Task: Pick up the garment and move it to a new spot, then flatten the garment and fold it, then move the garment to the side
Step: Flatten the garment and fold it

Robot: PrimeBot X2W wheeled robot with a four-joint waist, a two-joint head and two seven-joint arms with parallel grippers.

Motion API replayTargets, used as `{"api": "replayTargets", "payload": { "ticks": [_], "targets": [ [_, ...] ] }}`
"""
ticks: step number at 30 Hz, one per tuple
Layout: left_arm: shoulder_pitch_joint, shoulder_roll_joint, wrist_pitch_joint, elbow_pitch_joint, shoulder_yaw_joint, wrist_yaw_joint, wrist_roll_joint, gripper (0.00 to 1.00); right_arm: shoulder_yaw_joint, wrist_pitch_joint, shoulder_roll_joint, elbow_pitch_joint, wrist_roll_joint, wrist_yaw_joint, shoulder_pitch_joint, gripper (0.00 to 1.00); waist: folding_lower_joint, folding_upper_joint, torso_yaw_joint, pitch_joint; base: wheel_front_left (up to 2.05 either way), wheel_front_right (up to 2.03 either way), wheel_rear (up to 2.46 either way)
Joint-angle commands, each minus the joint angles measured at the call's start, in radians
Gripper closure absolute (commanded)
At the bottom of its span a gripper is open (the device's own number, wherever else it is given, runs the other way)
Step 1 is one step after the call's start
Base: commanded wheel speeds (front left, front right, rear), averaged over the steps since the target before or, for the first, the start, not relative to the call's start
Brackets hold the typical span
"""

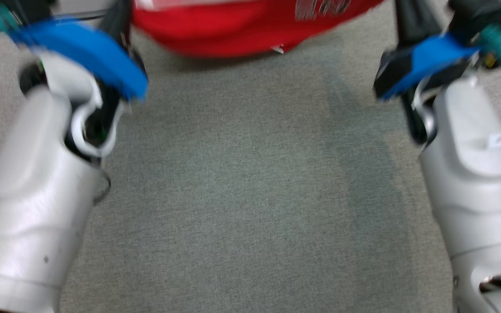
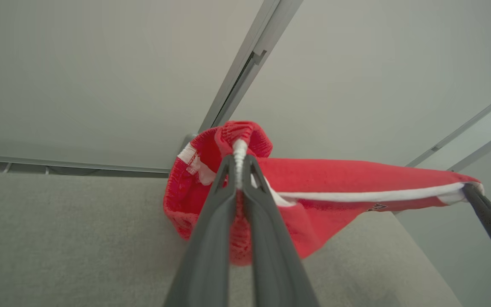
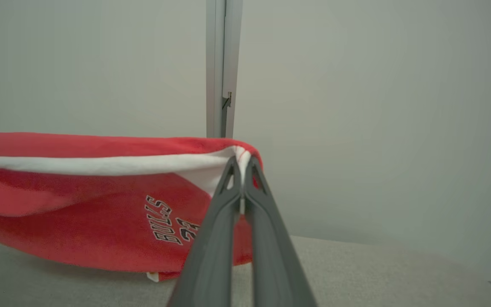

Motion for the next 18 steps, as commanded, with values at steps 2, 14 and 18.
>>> {"api": "replayTargets", "payload": {
  "ticks": [2, 14, 18],
  "targets": [
    [0.084, 0.007, 0.012, 0.039, -0.028, -0.032, -0.002, 1.0, 0.025, -0.015, 0.003, 0.048, 0.01, -0.001, 0.067, 1.0, -0.0003, 0.0, 0.015, 0.031, 0.0, 0.0, 0.0],
    [0.35, 0.012, 0.01, -0.034, -0.112, -0.1, -0.066, 1.0, 0.034, -0.02, 0.007, -0.145, 0.079, 0.0, 0.342, 1.0, -0.0003, 0.0, 0.032, 0.008, 0.0, 0.0, 0.0],
    [0.406, 0.015, -0.033, -0.123, -0.1, -0.104, -0.105, 1.0, 0.001, -0.02, 0.007, -0.249, 0.088, 0.0, 0.429, 1.0, -0.0003, 0.0, 0.036, -0.025, 0.0, 0.0, 0.0]
  ]
}}
